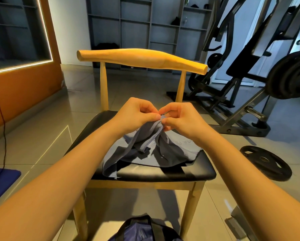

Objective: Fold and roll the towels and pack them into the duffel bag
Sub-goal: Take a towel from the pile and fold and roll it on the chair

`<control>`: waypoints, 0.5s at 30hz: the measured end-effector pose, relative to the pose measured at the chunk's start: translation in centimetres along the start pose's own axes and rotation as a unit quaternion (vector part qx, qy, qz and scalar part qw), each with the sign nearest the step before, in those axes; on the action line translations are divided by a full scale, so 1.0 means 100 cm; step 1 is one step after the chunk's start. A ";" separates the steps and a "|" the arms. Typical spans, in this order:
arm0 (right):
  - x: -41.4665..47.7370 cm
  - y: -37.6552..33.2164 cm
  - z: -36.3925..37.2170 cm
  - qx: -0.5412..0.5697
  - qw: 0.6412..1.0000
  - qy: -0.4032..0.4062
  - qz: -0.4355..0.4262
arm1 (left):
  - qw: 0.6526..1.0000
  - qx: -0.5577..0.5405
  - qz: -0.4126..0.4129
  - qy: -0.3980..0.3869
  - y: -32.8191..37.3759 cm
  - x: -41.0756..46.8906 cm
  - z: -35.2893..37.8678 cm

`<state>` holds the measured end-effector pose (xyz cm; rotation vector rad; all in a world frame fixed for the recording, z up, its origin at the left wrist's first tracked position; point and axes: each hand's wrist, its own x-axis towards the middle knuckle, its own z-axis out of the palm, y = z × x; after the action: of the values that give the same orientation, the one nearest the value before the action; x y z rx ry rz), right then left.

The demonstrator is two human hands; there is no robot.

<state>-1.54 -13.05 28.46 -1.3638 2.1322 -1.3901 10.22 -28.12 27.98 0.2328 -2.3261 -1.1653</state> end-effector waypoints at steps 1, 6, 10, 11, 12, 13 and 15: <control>0.001 0.002 0.001 -0.006 1.000 0.014 0.001 | 1.000 -0.005 -0.014 -0.016 -0.001 -0.001 -0.002; 0.002 0.008 -0.001 0.058 0.992 0.100 0.048 | 0.989 0.139 -0.032 -0.042 -0.025 -0.016 -0.015; 0.001 0.017 -0.006 0.093 0.982 0.140 0.084 | 0.977 0.203 -0.064 -0.019 -0.045 -0.041 -0.048; 0.000 0.020 -0.006 0.098 0.980 0.147 0.094 | 0.973 0.216 -0.080 -0.023 -0.049 -0.046 -0.058; -0.002 0.022 -0.005 0.101 0.978 0.153 0.100 | 0.970 0.222 -0.098 -0.032 -0.052 -0.050 -0.067; -0.003 0.024 -0.004 0.102 0.977 0.157 0.103 | 0.968 0.220 -0.115 -0.041 -0.054 -0.054 -0.075; -0.007 0.027 -0.005 0.099 0.975 0.166 0.107 | 0.972 0.186 -0.141 -0.042 -0.056 -0.059 -0.086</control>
<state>-2.97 -11.92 26.33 -0.8485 2.1836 -1.7813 19.32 -35.32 25.59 0.6783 -2.6384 -0.8624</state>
